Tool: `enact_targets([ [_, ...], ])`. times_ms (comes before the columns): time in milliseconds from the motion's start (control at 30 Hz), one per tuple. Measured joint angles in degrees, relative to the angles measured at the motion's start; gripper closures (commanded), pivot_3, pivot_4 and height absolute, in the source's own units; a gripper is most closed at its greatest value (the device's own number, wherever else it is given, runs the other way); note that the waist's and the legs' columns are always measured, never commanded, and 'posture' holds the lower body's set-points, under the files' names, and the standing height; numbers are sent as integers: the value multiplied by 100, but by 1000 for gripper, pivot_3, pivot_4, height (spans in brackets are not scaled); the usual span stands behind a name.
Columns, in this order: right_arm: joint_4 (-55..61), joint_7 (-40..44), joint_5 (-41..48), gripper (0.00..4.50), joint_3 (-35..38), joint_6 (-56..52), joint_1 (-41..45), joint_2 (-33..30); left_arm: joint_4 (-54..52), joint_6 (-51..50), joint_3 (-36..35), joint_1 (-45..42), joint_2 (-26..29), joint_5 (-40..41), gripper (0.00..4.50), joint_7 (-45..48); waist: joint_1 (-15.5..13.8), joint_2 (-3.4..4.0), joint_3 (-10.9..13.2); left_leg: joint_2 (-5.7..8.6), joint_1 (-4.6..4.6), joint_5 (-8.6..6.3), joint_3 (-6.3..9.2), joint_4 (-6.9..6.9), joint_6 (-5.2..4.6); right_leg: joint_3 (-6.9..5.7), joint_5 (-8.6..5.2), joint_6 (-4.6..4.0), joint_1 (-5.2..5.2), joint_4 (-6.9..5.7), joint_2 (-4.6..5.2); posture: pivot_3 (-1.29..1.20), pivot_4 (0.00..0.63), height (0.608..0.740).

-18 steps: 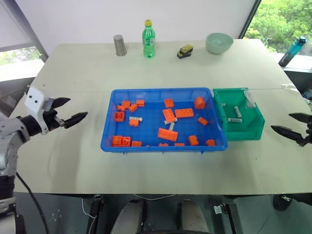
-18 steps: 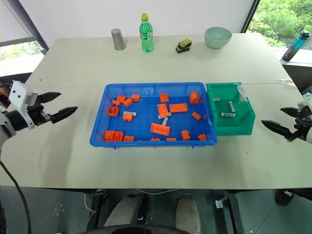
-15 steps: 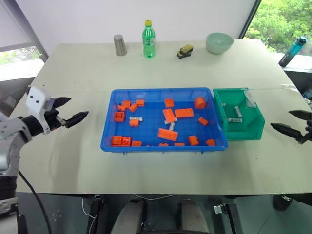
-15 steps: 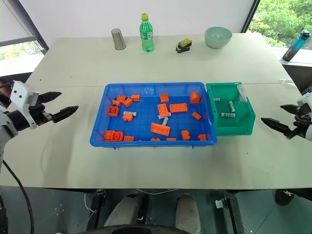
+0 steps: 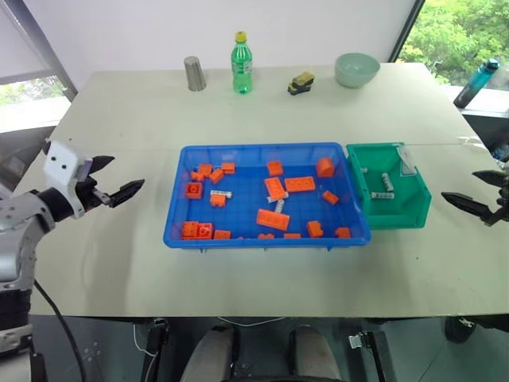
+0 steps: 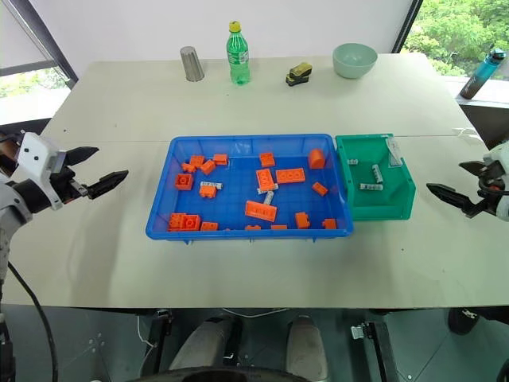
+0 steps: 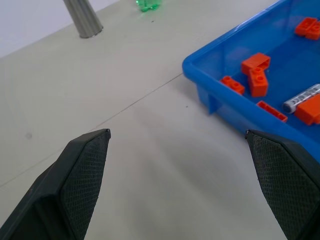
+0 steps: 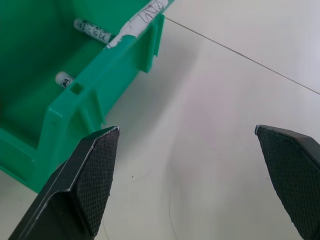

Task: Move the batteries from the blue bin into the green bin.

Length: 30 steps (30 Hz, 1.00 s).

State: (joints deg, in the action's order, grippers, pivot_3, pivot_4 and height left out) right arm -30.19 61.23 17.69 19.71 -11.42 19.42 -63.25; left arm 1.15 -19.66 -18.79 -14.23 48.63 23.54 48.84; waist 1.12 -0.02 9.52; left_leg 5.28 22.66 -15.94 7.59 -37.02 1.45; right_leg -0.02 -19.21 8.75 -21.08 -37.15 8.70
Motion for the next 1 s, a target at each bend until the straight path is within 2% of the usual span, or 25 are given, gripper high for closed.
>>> enact_targets([
  [200,489,490,78,31,-408,-332,551,-9,-476,-495,29,-70,4,378,0,293,-5,1,0,-1,9,0,1,-4,1,0,0,0,-5,-1,-1,0,150,727],
  [367,1503,938,216,31,-1174,-955,1430,236,-922,-1083,207,-350,239,897,0,791,28,0,1,-4,31,2,1,-10,4,0,0,0,-30,-5,-3,0,150,727],
  [533,2152,1081,130,31,-2304,-1414,2561,1188,-1307,-1335,479,-352,475,1101,0,1323,125,0,1,-5,48,4,10,-10,8,-5,0,0,-44,-8,-5,0,150,727],
  [667,1950,1053,-254,31,-3108,-1444,3258,2139,-1391,-1379,522,-290,680,1150,0,1599,148,0,1,-3,65,6,13,-12,10,-5,1,0,-65,-14,-4,0,150,727],
  [833,736,747,-1022,31,-3989,-1006,3893,3523,-1535,-1372,517,-69,803,1150,0,1707,164,-2,1,1,77,9,17,-12,16,-5,1,-2,-93,-47,-3,0,150,727],
  [900,-13,589,-1298,31,-4204,-730,4191,4117,-1600,-1373,405,132,852,1152,0,1707,217,-3,1,1,79,11,17,-12,20,-5,2,-2,-112,-84,-1,0,150,727],
  [1000,-862,501,-1556,31,-4385,-338,4524,4691,-1741,-1373,255,363,879,1168,0,1702,262,-3,1,1,80,13,23,-11,22,-5,2,-3,-121,-94,-2,0,150,727],
])
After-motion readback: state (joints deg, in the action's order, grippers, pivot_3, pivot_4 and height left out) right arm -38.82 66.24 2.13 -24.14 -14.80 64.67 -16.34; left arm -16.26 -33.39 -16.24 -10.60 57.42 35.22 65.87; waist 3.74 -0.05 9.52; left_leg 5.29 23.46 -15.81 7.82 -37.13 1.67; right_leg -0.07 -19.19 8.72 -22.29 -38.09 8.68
